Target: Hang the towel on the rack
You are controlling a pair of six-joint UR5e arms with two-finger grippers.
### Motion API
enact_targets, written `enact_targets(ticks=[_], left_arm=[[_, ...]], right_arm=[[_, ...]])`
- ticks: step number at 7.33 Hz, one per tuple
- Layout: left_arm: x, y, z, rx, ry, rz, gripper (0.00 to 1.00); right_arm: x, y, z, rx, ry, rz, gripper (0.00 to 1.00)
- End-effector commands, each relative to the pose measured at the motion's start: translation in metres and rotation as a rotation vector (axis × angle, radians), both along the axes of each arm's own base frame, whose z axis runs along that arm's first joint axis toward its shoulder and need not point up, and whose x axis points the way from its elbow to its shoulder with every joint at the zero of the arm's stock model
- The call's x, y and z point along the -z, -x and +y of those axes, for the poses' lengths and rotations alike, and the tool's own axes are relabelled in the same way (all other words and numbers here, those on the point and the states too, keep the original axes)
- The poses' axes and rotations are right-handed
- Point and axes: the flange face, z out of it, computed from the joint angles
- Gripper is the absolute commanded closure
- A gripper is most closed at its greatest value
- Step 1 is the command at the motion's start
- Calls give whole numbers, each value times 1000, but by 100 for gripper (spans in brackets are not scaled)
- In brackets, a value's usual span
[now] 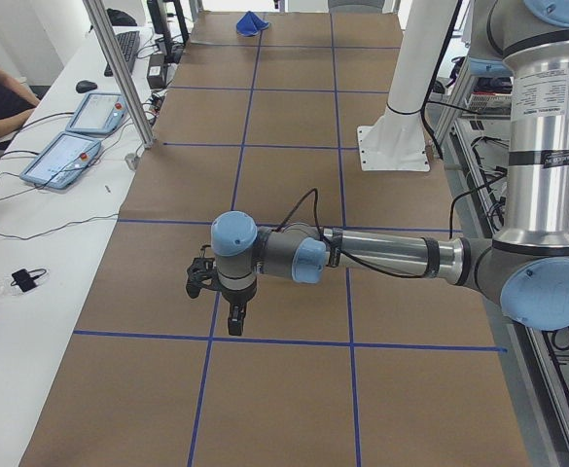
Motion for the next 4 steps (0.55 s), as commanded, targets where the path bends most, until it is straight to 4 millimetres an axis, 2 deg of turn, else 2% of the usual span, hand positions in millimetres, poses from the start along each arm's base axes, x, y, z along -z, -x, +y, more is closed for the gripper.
enact_targets(ticks=[1, 3, 4], left_arm=[[5, 0, 0, 1, -8, 0, 1], [14, -1, -5, -1, -34, 2, 1], [26, -1, -8, -2, -80, 8, 1]], right_arm=[[3, 0, -1, 1, -6, 3, 0], [4, -1, 0, 1, -11, 13, 0], [19, -1, -2, -2, -48, 5, 0]])
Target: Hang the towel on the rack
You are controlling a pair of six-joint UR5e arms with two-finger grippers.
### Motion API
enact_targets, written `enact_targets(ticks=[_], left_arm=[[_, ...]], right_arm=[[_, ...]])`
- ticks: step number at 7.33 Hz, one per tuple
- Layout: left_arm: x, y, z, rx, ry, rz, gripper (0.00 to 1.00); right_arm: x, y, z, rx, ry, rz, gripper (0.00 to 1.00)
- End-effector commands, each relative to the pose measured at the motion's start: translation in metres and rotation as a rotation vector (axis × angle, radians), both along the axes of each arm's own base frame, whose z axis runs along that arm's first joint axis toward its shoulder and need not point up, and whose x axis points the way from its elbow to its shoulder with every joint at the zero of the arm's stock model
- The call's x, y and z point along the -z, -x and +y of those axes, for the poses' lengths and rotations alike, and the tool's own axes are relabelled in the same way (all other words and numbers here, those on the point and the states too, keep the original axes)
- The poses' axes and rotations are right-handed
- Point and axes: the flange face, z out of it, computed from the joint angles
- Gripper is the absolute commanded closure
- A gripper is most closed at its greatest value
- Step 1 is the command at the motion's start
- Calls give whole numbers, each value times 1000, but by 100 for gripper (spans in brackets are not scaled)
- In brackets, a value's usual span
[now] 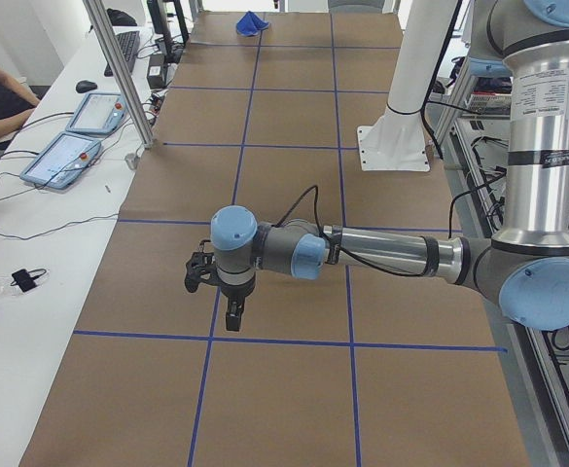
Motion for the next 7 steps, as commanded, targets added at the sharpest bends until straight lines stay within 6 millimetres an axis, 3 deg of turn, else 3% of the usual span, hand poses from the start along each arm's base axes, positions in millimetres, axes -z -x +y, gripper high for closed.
enact_targets(ticks=[1, 2, 3, 4, 5, 7], left_arm=[[15, -3, -2, -7, -56, 21, 1], [13, -6, -4, -13, -49, 42, 1], [20, -6, -4, -15, -61, 49, 1], [20, -7, -6, -17, -63, 47, 1], [23, -6, -7, -15, -67, 47, 1], [32, -7, -13, -17, -83, 47, 1]], right_arm=[[13, 0, 0, -1, -30, 4, 0], [9, 1, -6, -7, -22, 36, 0], [6, 16, -11, 21, -43, 40, 0], [-4, 17, -11, 14, -52, 37, 0], [3, 17, -31, -54, -6, 33, 0], [-15, 18, -32, -55, 5, 53, 0]])
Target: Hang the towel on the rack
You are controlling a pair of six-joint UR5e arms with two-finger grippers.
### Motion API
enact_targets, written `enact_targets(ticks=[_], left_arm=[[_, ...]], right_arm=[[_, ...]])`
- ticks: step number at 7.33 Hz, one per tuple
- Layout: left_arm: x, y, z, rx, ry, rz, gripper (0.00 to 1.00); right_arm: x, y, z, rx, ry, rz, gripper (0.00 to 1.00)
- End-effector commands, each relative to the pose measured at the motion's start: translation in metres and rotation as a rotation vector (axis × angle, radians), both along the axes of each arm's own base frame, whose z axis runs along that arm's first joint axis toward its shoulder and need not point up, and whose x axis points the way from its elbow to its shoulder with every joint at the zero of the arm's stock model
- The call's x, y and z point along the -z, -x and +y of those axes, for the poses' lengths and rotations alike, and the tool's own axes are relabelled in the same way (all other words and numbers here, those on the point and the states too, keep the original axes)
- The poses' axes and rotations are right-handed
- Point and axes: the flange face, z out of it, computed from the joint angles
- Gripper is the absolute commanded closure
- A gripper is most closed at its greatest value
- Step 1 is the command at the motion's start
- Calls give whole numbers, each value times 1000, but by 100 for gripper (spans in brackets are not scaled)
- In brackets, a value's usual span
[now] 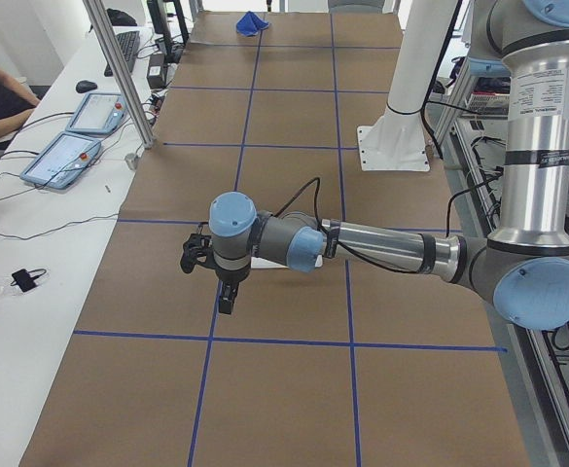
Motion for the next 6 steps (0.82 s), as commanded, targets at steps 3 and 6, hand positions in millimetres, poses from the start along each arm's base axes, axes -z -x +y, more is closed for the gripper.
enact_targets(ticks=[3, 6], left_arm=[[6, -1, -5, -1, -16, -1, 1], [4, -1, -6, -1, -11, -4, 1]], right_arm=[[-91, -13, -36, 57, -157, 205, 0], [-125, -14, -74, 204, -195, 275, 0]])
